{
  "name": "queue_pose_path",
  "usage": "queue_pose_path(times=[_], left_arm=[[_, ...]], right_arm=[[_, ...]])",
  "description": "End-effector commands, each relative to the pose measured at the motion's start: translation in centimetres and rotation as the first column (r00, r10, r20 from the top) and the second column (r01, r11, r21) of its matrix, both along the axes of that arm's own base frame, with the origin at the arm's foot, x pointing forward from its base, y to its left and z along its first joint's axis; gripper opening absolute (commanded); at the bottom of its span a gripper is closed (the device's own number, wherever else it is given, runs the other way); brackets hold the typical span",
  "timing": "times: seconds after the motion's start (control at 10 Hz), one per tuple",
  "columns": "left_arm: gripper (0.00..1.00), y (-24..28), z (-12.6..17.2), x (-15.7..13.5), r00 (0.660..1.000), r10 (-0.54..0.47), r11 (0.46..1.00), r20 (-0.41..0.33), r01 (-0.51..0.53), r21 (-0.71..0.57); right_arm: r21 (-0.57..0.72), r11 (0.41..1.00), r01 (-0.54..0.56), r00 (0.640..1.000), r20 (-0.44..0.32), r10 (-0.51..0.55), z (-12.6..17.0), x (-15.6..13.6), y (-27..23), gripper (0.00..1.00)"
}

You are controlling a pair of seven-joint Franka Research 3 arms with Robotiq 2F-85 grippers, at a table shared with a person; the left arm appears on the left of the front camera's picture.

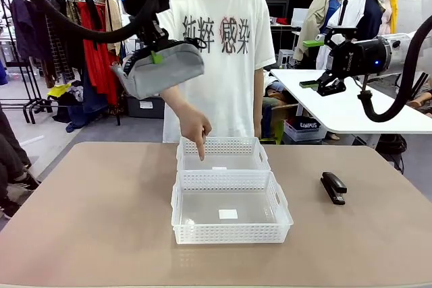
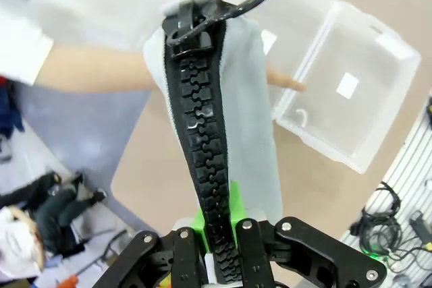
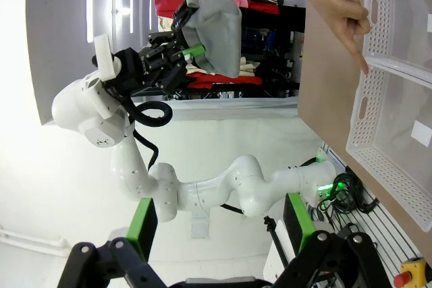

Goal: Distribute items into two baskets.
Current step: Move the picked Pencil pouch towards the Organizing basket indicated by the person, stopping as directed.

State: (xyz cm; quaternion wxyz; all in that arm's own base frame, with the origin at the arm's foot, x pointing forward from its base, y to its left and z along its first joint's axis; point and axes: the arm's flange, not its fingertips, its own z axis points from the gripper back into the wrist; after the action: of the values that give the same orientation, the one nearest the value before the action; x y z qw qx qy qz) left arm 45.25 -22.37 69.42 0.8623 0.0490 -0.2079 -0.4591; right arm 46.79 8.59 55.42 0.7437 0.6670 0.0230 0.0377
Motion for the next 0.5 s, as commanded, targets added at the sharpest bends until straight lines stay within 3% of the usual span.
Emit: queue_pose_path(times=[0.0,0.2,0.4], left_arm=[[0.0,-0.3,-1.0,-0.6,0.991,-0.129,0.992,0.017,0.129,0.001],[0.0,-1.6,-2.3,-0.9,0.962,-0.272,0.962,-0.005,0.272,0.022],[0.0,-3.5,-3.4,-1.5,0.945,-0.327,0.945,-0.011,0.327,0.028]], right_arm=[[0.0,1.0,0.002,1.0,-0.003,-0.002,0.2,-0.1,-0.1,1.0],[0.0,1.0,0.002,1.0,-0.003,-0.002,0.2,-0.1,-0.1,1.0],[0.0,1.0,0.002,1.0,-0.003,-0.002,0.2,-0.1,-0.1,1.0]])
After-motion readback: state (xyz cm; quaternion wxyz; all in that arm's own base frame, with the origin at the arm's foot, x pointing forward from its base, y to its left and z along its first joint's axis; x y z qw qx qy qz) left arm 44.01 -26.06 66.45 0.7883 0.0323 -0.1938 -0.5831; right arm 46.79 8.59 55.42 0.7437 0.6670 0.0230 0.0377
